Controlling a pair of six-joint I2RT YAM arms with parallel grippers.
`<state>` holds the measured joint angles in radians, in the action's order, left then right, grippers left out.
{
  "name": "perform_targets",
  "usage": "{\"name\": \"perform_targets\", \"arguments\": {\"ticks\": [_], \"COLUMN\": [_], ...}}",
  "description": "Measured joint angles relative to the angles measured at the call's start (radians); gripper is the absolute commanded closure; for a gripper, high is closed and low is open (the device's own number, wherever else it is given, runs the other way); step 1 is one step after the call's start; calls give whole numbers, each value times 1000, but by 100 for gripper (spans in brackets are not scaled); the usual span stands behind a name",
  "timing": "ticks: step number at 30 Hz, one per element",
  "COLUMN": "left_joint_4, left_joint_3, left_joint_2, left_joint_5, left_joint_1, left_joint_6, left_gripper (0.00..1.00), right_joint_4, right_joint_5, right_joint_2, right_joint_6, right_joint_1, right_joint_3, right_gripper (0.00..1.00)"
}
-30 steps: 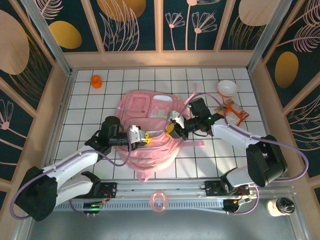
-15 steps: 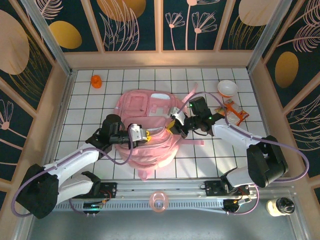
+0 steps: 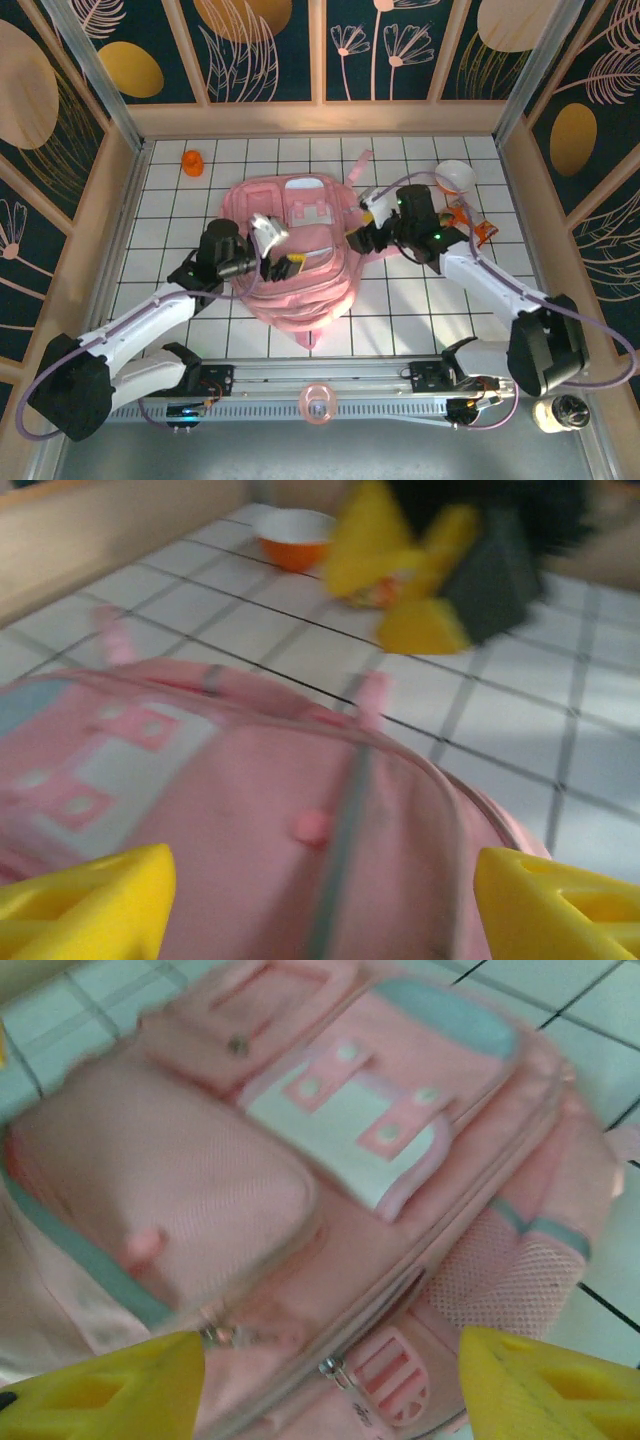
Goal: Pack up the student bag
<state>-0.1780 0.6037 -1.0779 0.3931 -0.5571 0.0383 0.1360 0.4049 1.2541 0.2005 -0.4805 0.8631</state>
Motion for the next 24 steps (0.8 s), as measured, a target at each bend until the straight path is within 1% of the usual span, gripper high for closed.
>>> {"name": "perform_targets", "arguments": {"ticks": [2, 4, 7, 11, 14, 17, 19, 22, 23, 24], "left_joint_4": [85, 148, 219, 284, 292, 274, 232, 145, 115, 85], "left_joint_3": [95, 166, 198, 129, 36, -58, -116, -154, -156, -156], "left_joint_2": [-10, -27, -56, -72, -63, -53, -56, -106, -133, -157], "left_joint_5": [-151, -253, -326, -362, -380, -381, -381, -372, -368, -365], "left_joint_1": [3, 17, 79, 173, 196, 196, 196, 194, 194, 195], "left_joint_6": [-171, -304, -480, -649, -727, -774, -790, -795, -795, -793], "left_gripper": [17, 16, 16, 16, 19, 27, 30, 35, 40, 43], "right_joint_4": [23, 33, 25, -20, -67, -99, -123, -214, -249, -275], "right_joint_5": [-37, -65, -109, -123, -125, -144, -172, -200, -207, -216], "right_joint_2": [-24, -27, -19, 50, 142, 240, 296, 344, 346, 346], "right_joint_6": [-123, -243, -383, -534, -624, -695, -740, -802, -821, -835], "right_joint_1": [-13, -39, -107, -187, -208, -218, -221, -222, -222, -222], "right_joint_3": [67, 132, 180, 169, 124, 65, 14, -56, -72, -85], "right_gripper": [52, 56, 54, 56, 59, 63, 64, 65, 65, 65]}}
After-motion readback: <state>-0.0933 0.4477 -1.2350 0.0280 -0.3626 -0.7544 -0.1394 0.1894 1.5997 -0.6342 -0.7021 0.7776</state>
